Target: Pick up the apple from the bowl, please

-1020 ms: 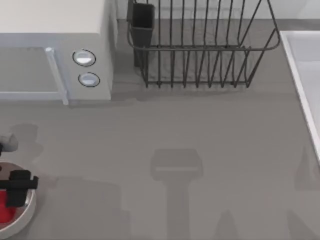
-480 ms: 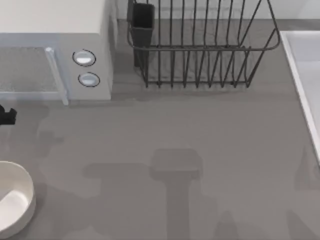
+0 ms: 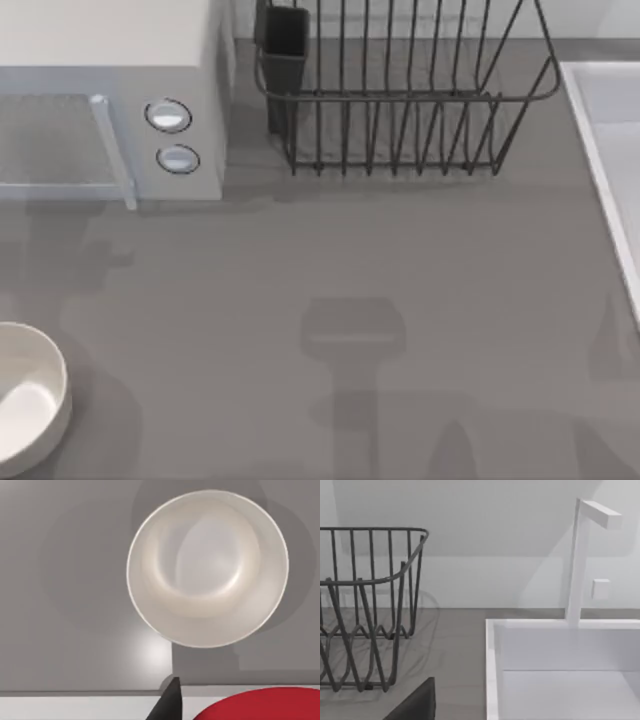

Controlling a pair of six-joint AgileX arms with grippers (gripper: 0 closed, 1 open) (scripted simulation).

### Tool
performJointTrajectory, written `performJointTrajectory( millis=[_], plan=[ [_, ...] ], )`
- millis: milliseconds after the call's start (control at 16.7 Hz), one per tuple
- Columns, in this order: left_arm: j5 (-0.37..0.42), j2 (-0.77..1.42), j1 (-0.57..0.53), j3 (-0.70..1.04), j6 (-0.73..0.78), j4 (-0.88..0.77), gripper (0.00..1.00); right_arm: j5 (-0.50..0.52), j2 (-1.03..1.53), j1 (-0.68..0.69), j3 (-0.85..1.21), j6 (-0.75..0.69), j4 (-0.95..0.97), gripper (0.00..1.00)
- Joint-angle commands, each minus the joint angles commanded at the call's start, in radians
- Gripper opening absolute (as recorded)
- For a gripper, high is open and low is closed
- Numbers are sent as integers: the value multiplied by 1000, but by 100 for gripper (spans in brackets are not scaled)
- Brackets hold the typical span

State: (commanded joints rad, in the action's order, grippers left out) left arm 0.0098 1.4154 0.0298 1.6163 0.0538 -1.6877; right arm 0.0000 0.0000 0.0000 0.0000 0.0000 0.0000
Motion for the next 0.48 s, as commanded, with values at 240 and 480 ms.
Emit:
performJointTrajectory(
  millis=[240, 480],
  plan=[
    [0, -4, 0, 13, 0, -13, 0, 0, 0, 0, 0, 0, 0, 100],
    [-1, 37, -30, 46, -32, -7, 0, 0, 0, 0, 0, 0, 0, 100]
  ],
)
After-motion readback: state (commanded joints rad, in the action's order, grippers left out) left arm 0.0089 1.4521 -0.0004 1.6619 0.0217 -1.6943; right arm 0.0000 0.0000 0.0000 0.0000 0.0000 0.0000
